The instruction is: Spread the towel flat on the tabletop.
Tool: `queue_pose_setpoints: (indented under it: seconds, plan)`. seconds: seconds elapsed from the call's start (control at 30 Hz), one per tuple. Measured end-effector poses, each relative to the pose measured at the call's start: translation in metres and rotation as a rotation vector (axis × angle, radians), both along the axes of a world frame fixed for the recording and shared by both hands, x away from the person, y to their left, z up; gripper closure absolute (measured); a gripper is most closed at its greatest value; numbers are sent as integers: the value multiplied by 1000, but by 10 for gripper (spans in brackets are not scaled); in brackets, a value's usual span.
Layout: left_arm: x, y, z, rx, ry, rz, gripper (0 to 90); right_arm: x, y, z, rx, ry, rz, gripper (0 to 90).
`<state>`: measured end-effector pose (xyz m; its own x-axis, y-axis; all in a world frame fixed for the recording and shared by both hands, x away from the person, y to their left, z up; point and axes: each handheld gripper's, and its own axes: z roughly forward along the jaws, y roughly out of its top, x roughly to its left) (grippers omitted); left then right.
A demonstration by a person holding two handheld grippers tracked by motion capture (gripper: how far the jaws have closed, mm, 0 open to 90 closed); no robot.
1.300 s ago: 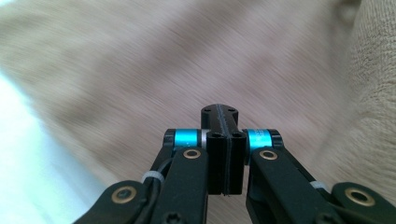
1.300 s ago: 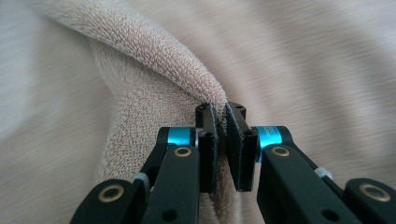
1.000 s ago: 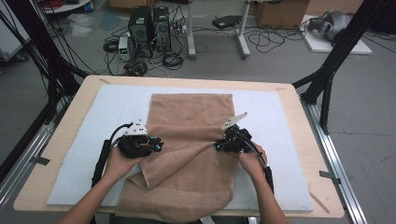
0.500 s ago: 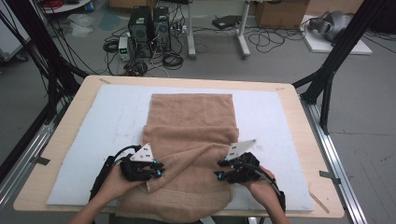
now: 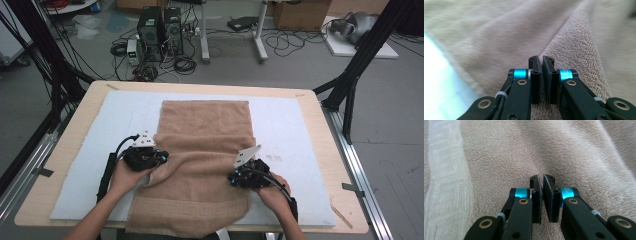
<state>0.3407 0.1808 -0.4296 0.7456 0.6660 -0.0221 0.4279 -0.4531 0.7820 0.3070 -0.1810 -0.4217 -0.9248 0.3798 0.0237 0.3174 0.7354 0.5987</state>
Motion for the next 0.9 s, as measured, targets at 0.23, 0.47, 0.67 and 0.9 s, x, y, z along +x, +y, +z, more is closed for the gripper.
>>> queue_pose_setpoints:
  seconds: [0.23,0.47,0.67,0.9]
  plan:
    - [8,9,3,0,11,73,762,16,-4,-6,23,17,-44,812]
    - [-26,22,40,-46,-92,23,673,-7,-25,13,94,-38,-48,733]
    - [-53,17,39,-41,-97,-60,627,-24,-33,13,85,-16,-10,704]
    - [-54,12,10,45,3,-110,552,-15,-27,-12,76,33,-50,585]
